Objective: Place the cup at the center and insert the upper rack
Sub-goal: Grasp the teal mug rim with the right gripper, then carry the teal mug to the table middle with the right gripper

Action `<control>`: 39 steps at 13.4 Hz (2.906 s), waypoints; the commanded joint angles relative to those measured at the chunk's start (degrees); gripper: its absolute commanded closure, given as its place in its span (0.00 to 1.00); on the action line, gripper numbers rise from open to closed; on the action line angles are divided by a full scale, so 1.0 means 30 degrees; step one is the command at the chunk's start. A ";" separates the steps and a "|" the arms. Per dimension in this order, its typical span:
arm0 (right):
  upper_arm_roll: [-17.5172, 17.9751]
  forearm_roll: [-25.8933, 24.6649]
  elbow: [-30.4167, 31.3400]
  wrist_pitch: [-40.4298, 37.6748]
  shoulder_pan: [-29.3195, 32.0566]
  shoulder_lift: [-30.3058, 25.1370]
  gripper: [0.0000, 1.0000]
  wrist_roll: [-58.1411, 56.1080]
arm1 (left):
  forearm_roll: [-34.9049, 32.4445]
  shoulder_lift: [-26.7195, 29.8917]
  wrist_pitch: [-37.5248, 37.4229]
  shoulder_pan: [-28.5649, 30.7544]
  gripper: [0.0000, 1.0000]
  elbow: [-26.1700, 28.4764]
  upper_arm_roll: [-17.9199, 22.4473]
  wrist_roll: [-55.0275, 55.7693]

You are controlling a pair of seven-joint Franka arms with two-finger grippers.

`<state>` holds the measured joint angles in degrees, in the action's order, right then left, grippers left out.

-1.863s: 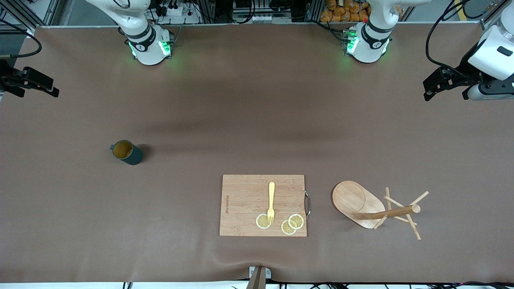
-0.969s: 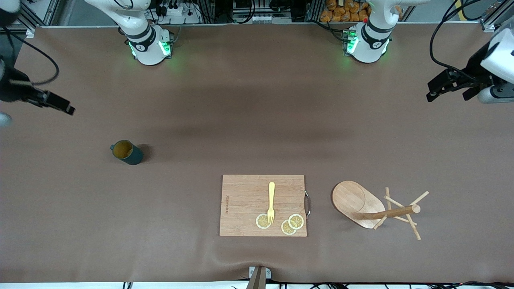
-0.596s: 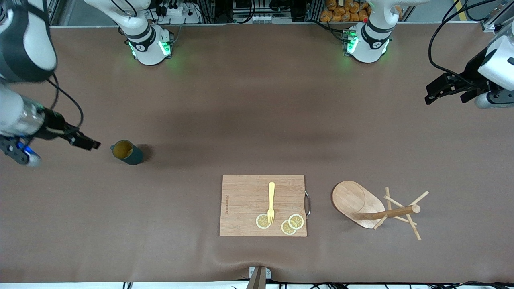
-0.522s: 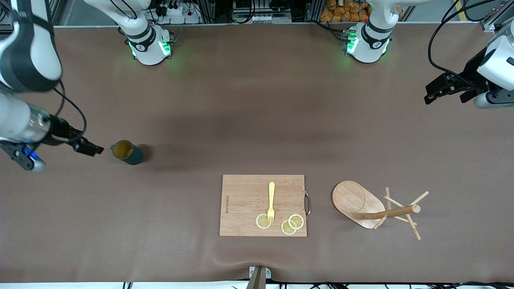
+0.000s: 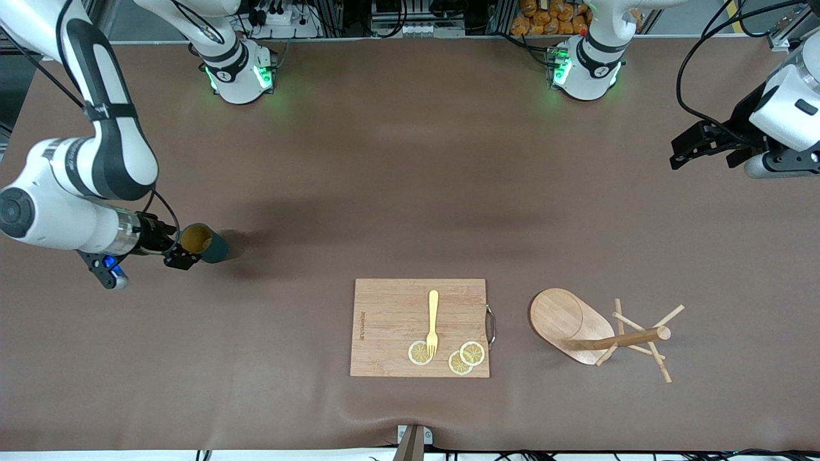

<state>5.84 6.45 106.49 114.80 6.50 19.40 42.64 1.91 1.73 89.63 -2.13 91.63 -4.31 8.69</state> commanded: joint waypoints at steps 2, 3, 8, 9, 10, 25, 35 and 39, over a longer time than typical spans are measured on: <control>0.0017 0.0398 -0.0046 0.0989 0.0120 0.1617 0.00 0.0900 | 0.0242 0.0213 -0.0198 0.0094 0.00 -0.0134 -0.0205 -0.0055; 0.0017 0.0311 -0.0017 0.1281 0.0120 0.1969 0.00 0.0902 | 0.0242 0.0184 -0.0169 0.0094 0.00 -0.0163 -0.0205 -0.0054; -0.0012 -0.0069 0.0101 0.1869 0.0207 0.2645 0.00 0.0640 | 0.0242 0.0154 -0.0052 0.0035 0.00 -0.0163 -0.0263 -0.0054; -0.0012 -0.0331 0.0101 0.2073 0.0208 0.2762 0.08 0.0639 | 0.0242 0.0155 -0.0052 0.0064 0.00 -0.0134 -0.0351 -0.0054; -0.0012 -0.0392 0.0101 0.2075 0.0208 0.2792 0.23 0.0639 | 0.0242 0.0155 -0.0052 0.0064 0.00 -0.0134 -0.0352 -0.0054; 0.0308 -0.0861 -0.0163 0.1344 -0.0084 0.1889 1.00 0.0145 | 0.0242 0.0184 -0.0140 0.0094 0.00 -0.0105 -0.0381 -0.0113; 0.8593 -0.0422 -0.0924 0.0346 -0.0437 -0.0108 1.00 0.7662 | 0.0271 0.0067 0.0036 0.0006 0.00 -0.0163 -0.0381 -0.0084; 1.1144 -0.0451 -0.0925 0.1396 -0.1021 0.0096 1.00 0.9714 | 0.0271 -0.0284 0.0563 0.0035 0.00 -0.0134 -0.0381 -0.0084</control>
<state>36.23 5.37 104.11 117.31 3.62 19.29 68.16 1.91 1.57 90.49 -2.17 91.57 -5.33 8.69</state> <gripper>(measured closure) 0.956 0.000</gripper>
